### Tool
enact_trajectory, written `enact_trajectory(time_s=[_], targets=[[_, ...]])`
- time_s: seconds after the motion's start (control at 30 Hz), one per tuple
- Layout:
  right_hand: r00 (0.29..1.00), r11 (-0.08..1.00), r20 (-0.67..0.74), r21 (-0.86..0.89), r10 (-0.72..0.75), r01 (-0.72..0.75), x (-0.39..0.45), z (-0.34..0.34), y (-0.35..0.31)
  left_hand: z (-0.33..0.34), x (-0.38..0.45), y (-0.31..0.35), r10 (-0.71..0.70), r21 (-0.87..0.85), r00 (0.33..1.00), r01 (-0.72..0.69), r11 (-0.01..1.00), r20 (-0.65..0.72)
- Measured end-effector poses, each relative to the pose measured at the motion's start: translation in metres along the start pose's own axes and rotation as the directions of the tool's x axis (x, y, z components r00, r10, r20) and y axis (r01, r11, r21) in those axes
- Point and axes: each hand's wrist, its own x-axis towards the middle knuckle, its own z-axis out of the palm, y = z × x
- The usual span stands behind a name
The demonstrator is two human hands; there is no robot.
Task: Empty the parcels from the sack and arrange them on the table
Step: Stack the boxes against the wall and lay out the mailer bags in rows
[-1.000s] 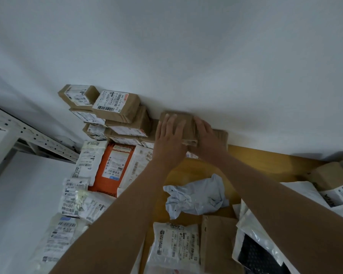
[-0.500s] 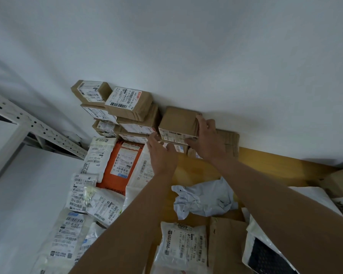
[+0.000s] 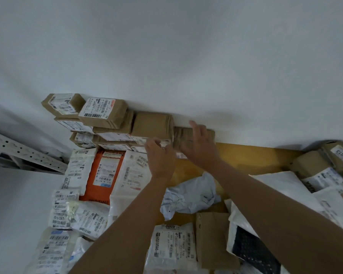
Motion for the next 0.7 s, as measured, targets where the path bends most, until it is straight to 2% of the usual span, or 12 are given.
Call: enact_trajectory(time_s=[0.1,0.2,0.27,0.33,0.37,0.43,0.5,0.57,0.7], targets=[[0.985,0.984,-0.124,-0.116,0.123,-0.137,-0.025,-0.026,0.043,0.032,-0.023,0.018,0.207,0.014,0.976,-0.208,0.978,0.066],[0.910,0.894,-0.236,-0.219,0.340,-0.390,-0.058,-0.061,0.101,0.075,-0.050,0.036,0.272,-0.052,0.917,-0.269,0.962,0.292],[0.806,0.786,-0.290,-0.213,0.516,-0.580,-0.083,-0.087,0.146,0.107,-0.072,0.047,0.244,-0.062,0.819,-0.249,0.967,0.519],[0.673,0.648,-0.305,-0.193,0.674,-0.737,-0.108,-0.115,0.188,0.138,-0.093,0.056,0.140,0.042,0.649,-0.257,0.966,0.748],[0.620,0.586,-0.290,-0.203,0.729,-0.784,-0.118,-0.126,0.207,0.149,-0.102,0.058,0.093,0.100,0.570,-0.299,0.949,0.816],[0.555,0.508,-0.225,-0.237,0.801,-0.828,-0.134,-0.143,0.242,0.169,-0.117,0.058,0.039,0.175,0.477,-0.395,0.902,0.878],[0.515,0.465,-0.191,-0.255,0.836,-0.848,-0.145,-0.153,0.266,0.188,-0.132,0.058,0.016,0.206,0.448,-0.442,0.873,0.894],[0.528,0.479,-0.157,-0.266,0.834,-0.836,-0.148,-0.155,0.272,0.199,-0.141,0.054,0.004,0.222,0.456,-0.441,0.869,0.890],[0.743,0.620,-0.223,-0.432,0.631,-0.656,-0.147,-0.139,0.261,0.201,-0.141,0.045,-0.003,0.251,0.525,-0.401,0.881,0.851]])
